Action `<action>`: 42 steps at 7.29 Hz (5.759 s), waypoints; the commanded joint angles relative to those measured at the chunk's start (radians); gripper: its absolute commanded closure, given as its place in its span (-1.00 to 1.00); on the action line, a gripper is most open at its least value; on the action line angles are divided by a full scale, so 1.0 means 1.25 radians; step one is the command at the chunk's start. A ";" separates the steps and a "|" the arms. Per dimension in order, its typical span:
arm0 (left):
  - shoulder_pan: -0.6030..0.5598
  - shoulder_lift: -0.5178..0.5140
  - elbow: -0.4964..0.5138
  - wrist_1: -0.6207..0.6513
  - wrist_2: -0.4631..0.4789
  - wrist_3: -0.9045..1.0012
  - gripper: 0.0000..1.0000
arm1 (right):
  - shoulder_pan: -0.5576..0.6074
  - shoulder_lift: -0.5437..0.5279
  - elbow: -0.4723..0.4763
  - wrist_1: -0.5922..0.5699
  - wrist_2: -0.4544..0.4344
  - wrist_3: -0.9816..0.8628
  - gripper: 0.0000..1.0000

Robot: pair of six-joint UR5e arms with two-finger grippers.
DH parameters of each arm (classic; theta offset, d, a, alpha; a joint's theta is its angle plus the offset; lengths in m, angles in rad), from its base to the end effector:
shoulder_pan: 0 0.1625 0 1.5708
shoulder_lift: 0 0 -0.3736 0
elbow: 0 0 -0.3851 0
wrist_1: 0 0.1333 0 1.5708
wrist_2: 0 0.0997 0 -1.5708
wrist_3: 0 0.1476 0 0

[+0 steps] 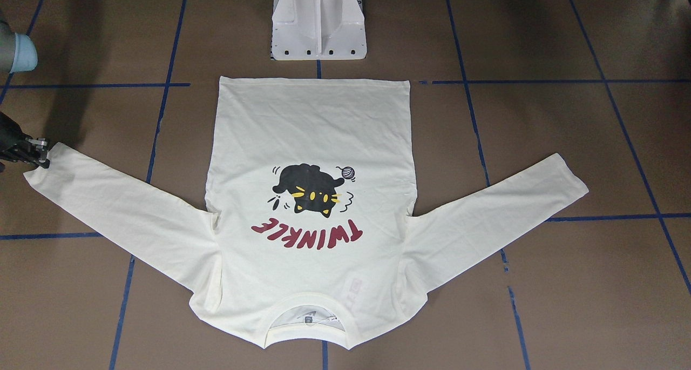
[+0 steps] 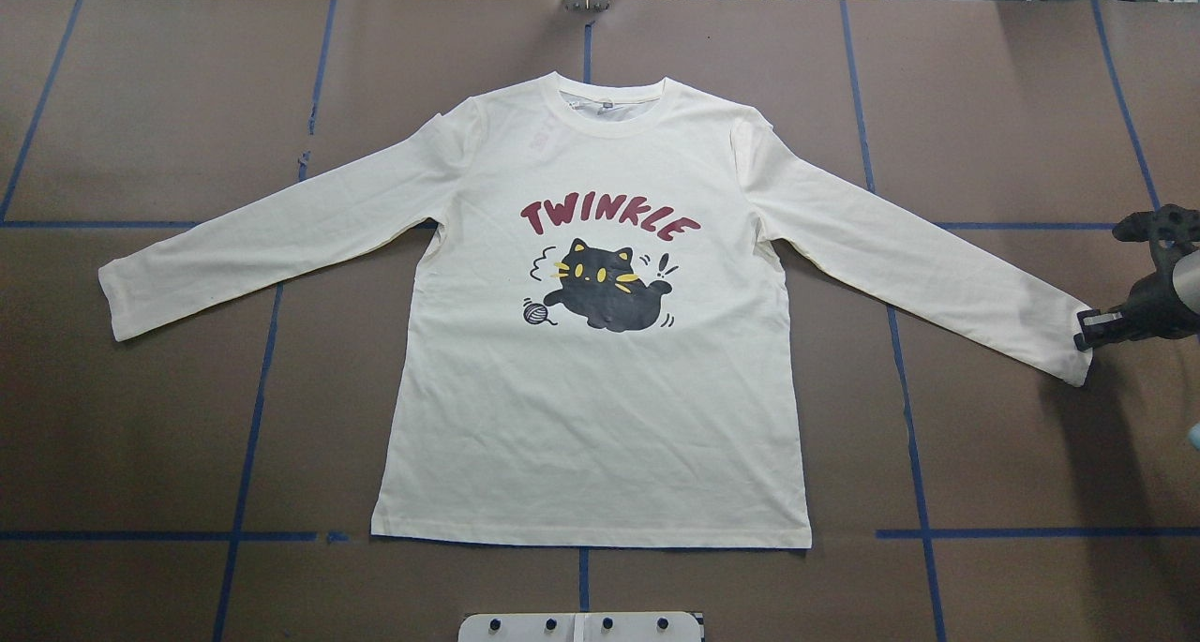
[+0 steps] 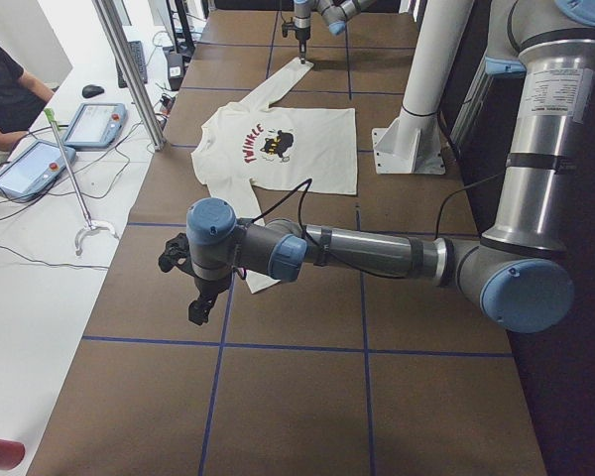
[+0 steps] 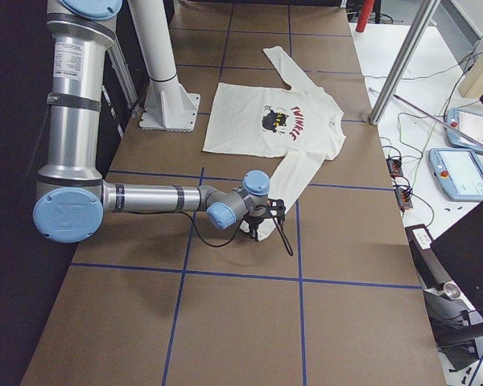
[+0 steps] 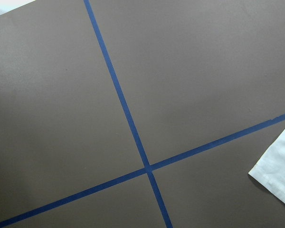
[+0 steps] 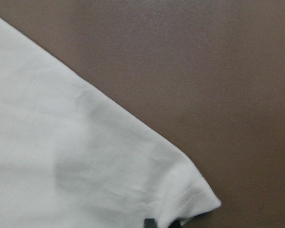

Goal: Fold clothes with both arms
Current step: 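Grasp the sleeve cuff with the right gripper, then carry the sleeve across the shirt body toward the left arm's side, then release the sleeve and raise the right gripper away from the shirt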

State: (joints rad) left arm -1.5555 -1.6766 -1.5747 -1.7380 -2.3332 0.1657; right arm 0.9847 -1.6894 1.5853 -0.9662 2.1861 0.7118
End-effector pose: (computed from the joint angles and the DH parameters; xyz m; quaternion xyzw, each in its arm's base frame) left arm -0.0230 -0.5477 0.5673 0.1554 0.3578 0.1342 0.9109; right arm -0.2277 -0.4299 0.6314 0.0107 -0.3764 -0.0168 0.9262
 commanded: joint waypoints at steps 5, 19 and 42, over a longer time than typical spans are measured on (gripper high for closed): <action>0.000 -0.002 -0.001 0.000 -0.001 -0.002 -1.00 | 0.000 0.110 0.147 0.001 0.008 0.132 1.00; 0.000 -0.001 0.001 0.000 -0.011 -0.004 -1.00 | -0.383 0.880 -0.248 0.084 -0.469 0.496 1.00; 0.539 0.112 -0.050 -0.450 0.390 -1.069 -0.99 | -0.038 0.522 0.073 -0.554 -0.061 0.129 -1.00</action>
State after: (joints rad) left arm -0.9090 -1.5615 -1.6367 -2.2994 -1.8736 -1.1494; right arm 0.9066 -0.9743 1.6666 -1.6612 2.0876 0.9672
